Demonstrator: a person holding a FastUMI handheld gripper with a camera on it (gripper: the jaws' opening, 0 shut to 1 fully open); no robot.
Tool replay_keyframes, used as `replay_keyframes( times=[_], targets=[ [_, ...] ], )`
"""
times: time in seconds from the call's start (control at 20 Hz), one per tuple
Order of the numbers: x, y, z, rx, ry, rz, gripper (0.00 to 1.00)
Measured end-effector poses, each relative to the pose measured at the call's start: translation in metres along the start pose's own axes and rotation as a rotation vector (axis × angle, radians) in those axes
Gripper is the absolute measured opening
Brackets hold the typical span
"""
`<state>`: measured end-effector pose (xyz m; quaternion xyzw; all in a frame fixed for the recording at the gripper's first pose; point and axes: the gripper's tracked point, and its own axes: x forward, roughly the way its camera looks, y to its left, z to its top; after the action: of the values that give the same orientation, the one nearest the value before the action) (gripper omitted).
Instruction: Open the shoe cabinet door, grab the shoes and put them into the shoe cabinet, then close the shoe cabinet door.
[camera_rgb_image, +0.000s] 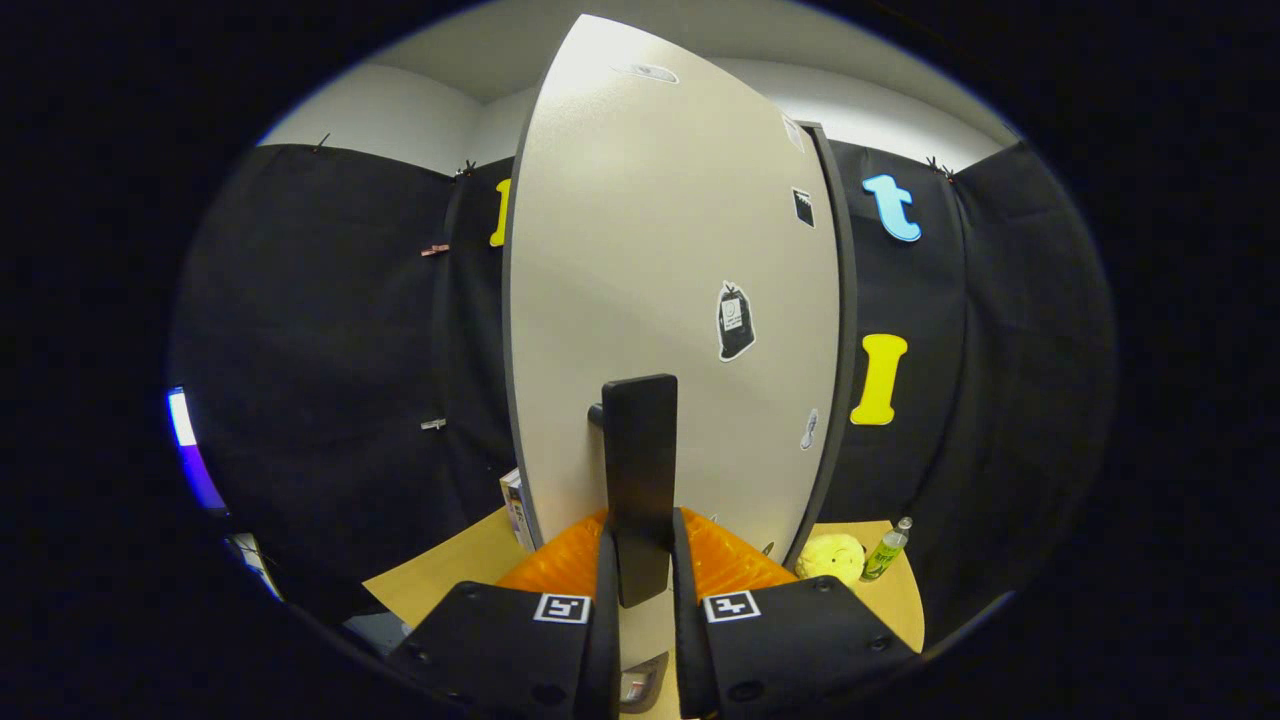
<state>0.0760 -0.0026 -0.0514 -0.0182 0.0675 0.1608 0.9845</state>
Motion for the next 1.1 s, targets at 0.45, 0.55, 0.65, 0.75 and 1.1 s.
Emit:
replay_keyframes(
  times=[0.45,0.55,0.65,0.75,1.1],
  targets=[
    [-0.028,-0.036,-0.002,0.038,0.015,-0.172,0.25],
    [-0.038,-0.046,0.007,0.04,-0.031,-0.231,0.25],
    [-0.044,-0.057,0.011,0.034,-0.054,-0.294,0.25],
    [-0.045,-0.06,0.013,0.03,-0.069,-0.326,0.25],
    [-0.058,-0.031,-0.013,0.044,-0.026,-0.276,0.25]
  ],
)
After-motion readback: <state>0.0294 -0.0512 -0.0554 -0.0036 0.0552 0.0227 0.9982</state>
